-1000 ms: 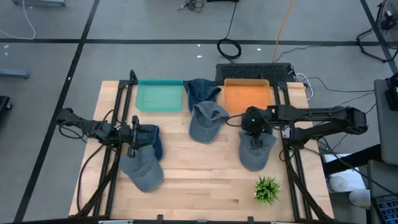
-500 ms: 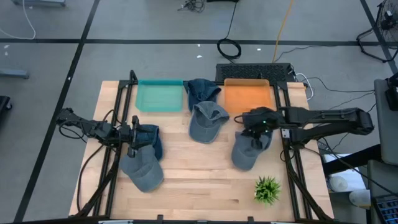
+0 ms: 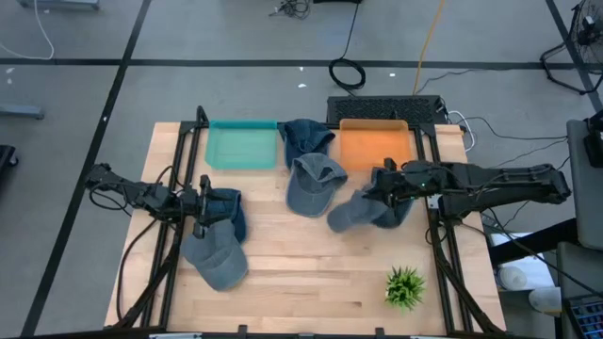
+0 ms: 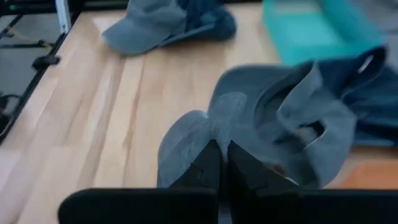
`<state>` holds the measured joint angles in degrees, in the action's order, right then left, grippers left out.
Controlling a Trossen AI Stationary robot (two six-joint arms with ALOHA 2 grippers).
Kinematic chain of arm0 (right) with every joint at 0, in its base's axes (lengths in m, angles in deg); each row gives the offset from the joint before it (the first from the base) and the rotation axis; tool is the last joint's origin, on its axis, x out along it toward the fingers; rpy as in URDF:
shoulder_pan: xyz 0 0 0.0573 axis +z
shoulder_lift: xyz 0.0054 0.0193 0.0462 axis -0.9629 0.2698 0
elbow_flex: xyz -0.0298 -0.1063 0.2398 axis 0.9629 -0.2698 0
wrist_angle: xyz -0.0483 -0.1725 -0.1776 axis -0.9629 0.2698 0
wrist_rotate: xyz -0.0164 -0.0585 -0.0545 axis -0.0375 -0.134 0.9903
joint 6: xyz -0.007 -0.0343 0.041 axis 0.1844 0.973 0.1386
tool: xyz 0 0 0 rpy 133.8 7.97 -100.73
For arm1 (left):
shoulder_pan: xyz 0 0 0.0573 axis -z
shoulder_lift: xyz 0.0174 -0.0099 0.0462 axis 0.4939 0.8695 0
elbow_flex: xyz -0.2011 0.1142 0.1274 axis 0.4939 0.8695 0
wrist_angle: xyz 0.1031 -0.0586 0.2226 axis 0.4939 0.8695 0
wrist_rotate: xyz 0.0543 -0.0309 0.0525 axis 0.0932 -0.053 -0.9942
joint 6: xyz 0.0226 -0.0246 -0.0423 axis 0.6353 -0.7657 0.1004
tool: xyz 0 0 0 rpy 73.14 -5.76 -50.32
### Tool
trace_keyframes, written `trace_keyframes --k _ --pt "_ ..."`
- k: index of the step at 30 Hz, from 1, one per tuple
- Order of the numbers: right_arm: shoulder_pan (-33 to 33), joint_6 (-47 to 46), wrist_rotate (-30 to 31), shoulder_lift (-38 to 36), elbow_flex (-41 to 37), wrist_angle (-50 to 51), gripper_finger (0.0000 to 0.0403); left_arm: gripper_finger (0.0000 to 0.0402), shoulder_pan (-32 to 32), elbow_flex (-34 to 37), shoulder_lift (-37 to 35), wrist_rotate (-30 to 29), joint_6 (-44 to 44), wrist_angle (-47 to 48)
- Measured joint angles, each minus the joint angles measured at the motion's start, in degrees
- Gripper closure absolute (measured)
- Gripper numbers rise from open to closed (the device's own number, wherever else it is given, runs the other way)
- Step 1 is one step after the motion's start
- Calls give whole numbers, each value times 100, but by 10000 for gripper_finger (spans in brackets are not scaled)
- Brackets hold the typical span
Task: Pick & Place hat
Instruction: Put the top right gray cap into the orange bin
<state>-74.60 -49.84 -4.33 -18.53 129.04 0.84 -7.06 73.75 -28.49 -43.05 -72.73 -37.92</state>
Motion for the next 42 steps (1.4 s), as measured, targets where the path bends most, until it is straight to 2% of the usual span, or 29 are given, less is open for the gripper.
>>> trace_keyframes --k 4,11,20,25,29,36,42 --pt "0 227 393 17 0 -379 403 172 -2 0 1 2 2 0" --pt "0 691 466 9 0 -1178 403 172 0 0 1 0 1 0" --pt "0 1343 1306 233 -66 -2279 403 172 0 0 2 0 2 0" --pt "0 1483 1285 338 -685 -3997 403 172 0 0 1 2 2 0" --pt "0 1393 1277 332 -1131 -4869 403 172 -2 0 2 2 0 0" --pt "64 787 974 344 -1331 -4982 403 172 0 0 0 0 2 0" --pt "383 821 983 358 -1331 -5289 403 172 -1 0 1 0 0 0"
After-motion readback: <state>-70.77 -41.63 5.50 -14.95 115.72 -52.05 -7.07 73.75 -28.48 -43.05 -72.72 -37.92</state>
